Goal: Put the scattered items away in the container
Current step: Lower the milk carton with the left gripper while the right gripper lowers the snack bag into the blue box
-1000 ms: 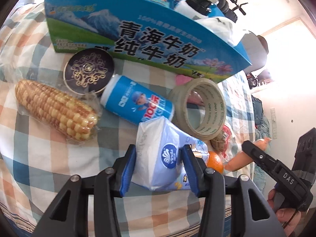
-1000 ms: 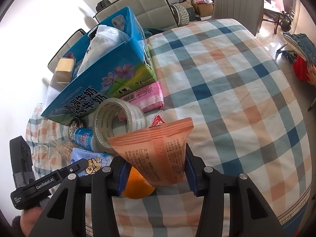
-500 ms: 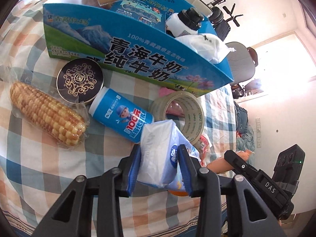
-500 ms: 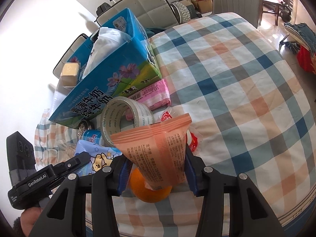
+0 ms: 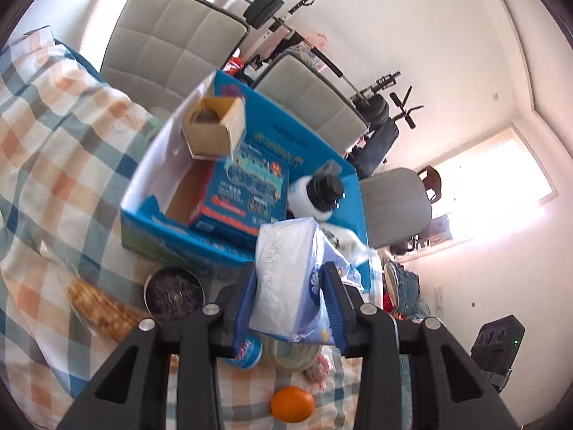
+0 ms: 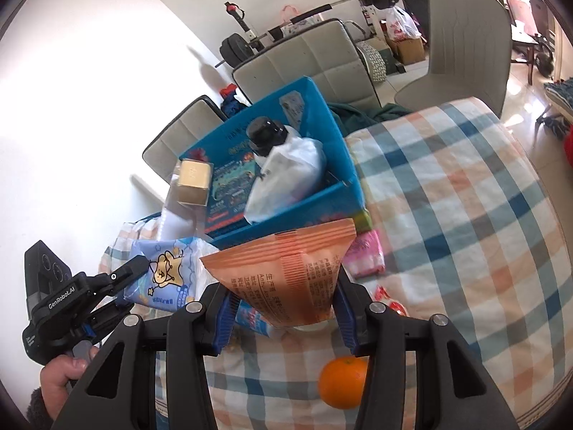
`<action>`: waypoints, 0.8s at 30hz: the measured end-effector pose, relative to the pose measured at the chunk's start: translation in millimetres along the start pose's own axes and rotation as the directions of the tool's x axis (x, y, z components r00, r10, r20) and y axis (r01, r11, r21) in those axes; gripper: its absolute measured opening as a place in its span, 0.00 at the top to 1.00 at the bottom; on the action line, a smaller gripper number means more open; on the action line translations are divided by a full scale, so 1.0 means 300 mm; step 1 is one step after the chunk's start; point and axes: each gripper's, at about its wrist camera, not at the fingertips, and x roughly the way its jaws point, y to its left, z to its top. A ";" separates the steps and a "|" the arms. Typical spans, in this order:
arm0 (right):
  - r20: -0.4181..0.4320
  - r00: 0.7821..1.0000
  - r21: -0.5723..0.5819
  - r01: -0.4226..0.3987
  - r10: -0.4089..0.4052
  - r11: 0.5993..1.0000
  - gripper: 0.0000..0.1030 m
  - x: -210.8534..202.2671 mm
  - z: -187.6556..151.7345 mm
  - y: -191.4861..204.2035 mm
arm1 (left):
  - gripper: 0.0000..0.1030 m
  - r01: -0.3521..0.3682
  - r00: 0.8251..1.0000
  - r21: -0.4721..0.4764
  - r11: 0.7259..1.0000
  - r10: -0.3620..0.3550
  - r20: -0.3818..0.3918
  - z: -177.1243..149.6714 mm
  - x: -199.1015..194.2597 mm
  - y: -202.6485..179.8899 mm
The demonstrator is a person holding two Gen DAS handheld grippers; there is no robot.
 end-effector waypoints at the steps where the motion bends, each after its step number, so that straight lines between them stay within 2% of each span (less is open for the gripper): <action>1: 0.006 1.000 -0.011 -0.006 0.006 1.000 0.52 0.012 0.027 0.027 | 0.64 -0.006 1.000 -0.014 1.000 0.007 0.019 0.033 -0.004 0.018; 6: -0.009 1.000 -0.087 -0.011 0.010 0.996 0.52 0.132 0.154 0.176 | 0.64 -0.047 0.997 -0.061 0.997 0.050 0.050 0.159 0.041 0.105; 10: -0.095 0.994 -0.166 0.028 -0.045 0.986 0.52 0.299 0.242 0.291 | 0.64 -0.089 0.995 -0.061 0.994 0.091 0.041 0.228 0.122 0.135; 17: -0.240 0.948 -0.267 0.140 -0.207 0.953 0.52 0.584 0.336 0.364 | 0.64 -0.152 0.988 0.025 0.988 0.153 -0.005 0.274 0.291 0.115; 20: -0.251 0.930 -0.310 0.187 -0.270 0.932 0.52 0.638 0.351 0.378 | 0.64 -0.166 0.986 0.035 0.985 0.166 -0.007 0.270 0.331 0.111; 24: -0.237 0.920 -0.319 0.229 -0.312 0.920 0.52 0.676 0.382 0.390 | 0.62 -0.166 0.986 0.016 0.986 0.166 -0.016 0.267 0.365 0.120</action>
